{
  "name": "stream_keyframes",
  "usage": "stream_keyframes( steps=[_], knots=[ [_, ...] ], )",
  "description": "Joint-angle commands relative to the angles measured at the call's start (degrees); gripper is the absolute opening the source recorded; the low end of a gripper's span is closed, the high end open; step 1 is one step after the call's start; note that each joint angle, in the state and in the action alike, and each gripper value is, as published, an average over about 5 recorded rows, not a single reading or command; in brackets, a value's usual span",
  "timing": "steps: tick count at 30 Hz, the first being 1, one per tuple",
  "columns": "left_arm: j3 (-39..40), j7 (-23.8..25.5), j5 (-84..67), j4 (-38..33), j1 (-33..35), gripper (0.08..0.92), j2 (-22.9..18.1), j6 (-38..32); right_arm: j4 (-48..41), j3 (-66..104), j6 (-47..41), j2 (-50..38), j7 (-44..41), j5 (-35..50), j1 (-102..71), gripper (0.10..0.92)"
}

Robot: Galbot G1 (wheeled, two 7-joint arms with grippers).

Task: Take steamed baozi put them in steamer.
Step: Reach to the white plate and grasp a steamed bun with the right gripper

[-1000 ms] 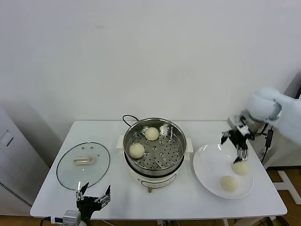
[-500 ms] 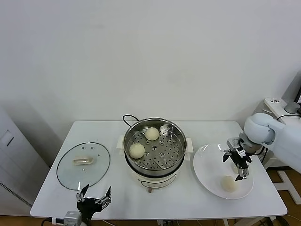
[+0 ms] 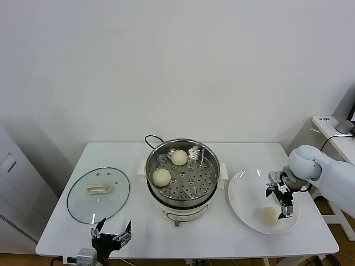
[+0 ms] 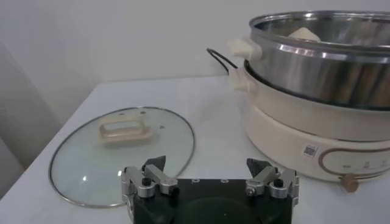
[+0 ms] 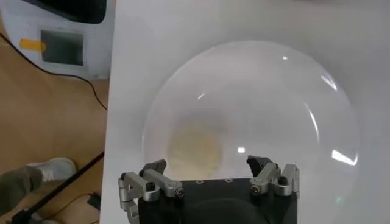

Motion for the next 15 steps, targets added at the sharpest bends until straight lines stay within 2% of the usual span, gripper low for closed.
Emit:
stream_keyframes(
  steps=[1,15],
  knots=[
    [0.09,0.03,0.05,0.2,-0.02,0.823,-0.26,0.05,-1.25,3.76,-0.39,0.31,0.6,-1.48,-4.77,0.823],
    [0.11,-0.02,0.17,0.59,0.01,0.823,-0.25,0.0,-2.64,6.32,-1.05,2.29,3.23,-2.89,-9.35,0.823]
  ],
)
